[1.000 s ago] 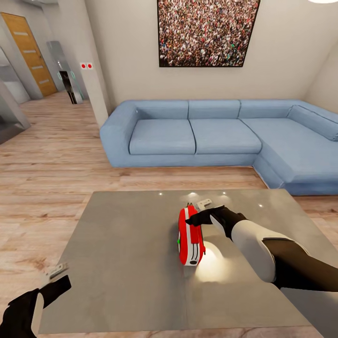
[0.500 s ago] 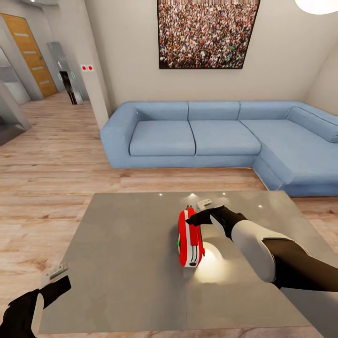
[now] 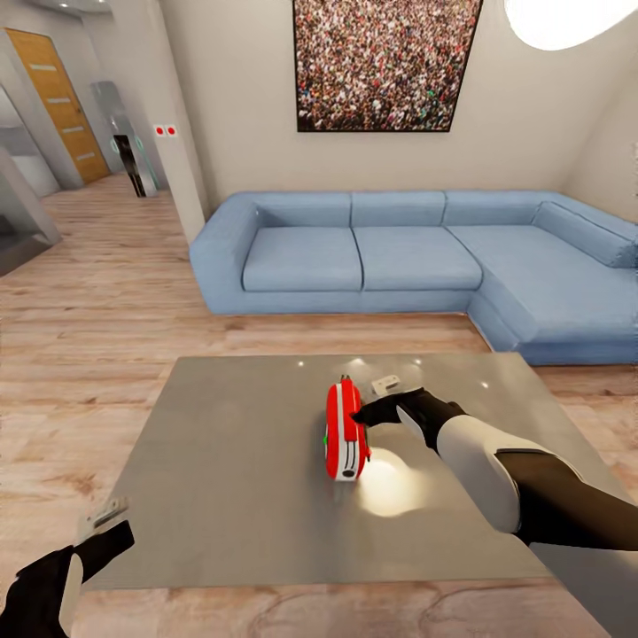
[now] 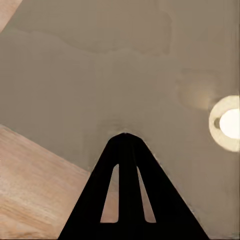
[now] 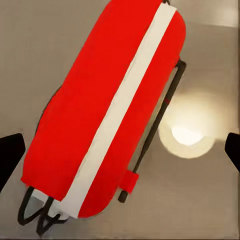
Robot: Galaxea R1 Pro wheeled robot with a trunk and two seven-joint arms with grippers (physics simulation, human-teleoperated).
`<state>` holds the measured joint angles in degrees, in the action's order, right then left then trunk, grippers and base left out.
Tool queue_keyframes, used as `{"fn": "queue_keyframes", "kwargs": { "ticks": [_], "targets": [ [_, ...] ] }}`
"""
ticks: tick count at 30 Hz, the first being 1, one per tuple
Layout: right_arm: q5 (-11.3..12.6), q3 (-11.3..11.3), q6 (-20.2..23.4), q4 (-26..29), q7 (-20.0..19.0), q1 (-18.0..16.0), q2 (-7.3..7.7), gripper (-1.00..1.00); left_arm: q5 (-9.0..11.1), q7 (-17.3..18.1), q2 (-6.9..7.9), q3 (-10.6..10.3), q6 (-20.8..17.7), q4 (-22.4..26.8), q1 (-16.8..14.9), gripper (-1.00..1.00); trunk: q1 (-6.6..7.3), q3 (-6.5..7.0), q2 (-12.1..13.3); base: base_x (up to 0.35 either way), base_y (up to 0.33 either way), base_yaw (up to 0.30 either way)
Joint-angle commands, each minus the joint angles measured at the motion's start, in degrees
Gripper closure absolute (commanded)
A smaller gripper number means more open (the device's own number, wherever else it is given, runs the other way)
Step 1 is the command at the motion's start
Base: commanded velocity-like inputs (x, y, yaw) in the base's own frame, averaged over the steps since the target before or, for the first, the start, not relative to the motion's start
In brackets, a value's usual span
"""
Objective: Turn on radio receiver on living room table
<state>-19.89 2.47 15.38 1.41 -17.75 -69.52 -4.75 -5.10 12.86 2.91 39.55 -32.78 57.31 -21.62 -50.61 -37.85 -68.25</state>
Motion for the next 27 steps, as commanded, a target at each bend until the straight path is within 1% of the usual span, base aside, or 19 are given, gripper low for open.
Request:
{"fn": "queue_keyframes", "kwargs": {
  "ticks": [1,13,16,19,22,25,27],
  "targets": [
    [0.0,0.0,0.0,0.0,0.0,0.0,0.0,-1.0,0.0,0.0,0.0,0.0,0.0,0.0,0.0,1.0,0.23,0.18,0.4,-0.294,-0.156,0.0],
    [0.0,0.0,0.1,-0.1,0.1,0.0,0.4,-1.0,0.0,0.0,-0.01,-0.4,0.0,-0.6,0.0,1.0,2.86,2.34,5.2,-0.295,-0.16,0.0],
    [0.1,0.0,-0.2,-2.6,0.1,0.0,1.07,-1.0,0.0,0.0,-0.01,-0.4,0.0,-0.8,0.0,1.0,3.52,2.88,6.4,-0.295,-0.163,0.0],
    [0.2,0.0,-0.3,-4.5,0.1,0.0,1.27,-1.0,0.0,0.0,-0.01,-0.4,0.0,-0.8,0.0,1.0,4.18,3.42,7.6,-0.295,-0.164,0.0],
    [0.3,0.0,-0.3,-5.2,0.1,0.1,1.42,-1.0,0.0,0.0,0.01,-0.4,0.0,-0.8,0.0,1.0,4.84,3.95,8.8,-0.295,-0.163,0.0],
    [0.3,0.0,-1.0,-5.4,0.1,1.8,1.66,-1.0,0.0,0.0,0.06,-0.4,0.0,-0.8,0.0,1.0,5.5,4.49,10.0,-0.296,-0.153,0.0],
    [0.3,0.0,-3.8,-5.4,0.1,4.4,1.73,-1.0,0.0,0.0,0.04,-0.4,0.0,-0.8,0.0,1.0,5.94,4.85,10.8,-0.298,-0.142,0.0]
  ]
}}
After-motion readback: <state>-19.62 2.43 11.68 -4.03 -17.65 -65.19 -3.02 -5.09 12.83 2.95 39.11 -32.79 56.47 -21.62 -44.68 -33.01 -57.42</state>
